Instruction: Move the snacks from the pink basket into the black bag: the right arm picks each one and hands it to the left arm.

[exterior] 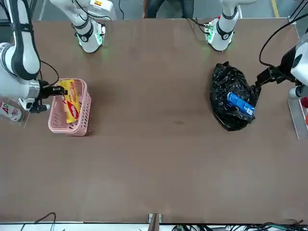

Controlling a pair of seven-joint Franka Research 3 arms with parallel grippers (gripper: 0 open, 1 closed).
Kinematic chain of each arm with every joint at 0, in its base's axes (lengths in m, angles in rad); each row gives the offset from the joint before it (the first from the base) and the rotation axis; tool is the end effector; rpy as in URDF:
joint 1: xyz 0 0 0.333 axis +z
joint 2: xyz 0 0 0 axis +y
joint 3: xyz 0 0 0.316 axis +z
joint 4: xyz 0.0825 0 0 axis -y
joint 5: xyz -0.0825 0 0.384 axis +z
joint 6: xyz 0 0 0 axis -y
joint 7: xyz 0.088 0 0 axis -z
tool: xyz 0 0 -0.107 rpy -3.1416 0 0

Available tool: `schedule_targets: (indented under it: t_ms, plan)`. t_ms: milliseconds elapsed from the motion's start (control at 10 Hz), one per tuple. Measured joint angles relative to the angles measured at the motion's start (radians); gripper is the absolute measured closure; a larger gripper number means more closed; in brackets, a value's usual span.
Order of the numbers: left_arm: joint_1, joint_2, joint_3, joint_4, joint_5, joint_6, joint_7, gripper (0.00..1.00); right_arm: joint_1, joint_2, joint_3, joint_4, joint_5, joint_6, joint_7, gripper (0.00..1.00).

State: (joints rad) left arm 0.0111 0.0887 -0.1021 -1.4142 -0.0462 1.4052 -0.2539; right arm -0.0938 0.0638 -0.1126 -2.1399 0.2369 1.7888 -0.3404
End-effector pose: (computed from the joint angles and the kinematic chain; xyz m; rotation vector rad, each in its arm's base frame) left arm 0.5621 -0.0539 0.6342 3.0903 0.2438 -0.1632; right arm 0.4933 -0.0825 0.3511 -2.7877 -0.0453 0.4825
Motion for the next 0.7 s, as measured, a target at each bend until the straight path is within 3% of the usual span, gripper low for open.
schedule_targets:
  t_ms: [700]
  plan:
    - [0.004, 0.000, 0.001, 0.000, 0.000, 0.000, 0.000, 0.00, 0.000, 0.000, 0.007, 0.059, -0.003, -0.047, 0.000, 0.78]
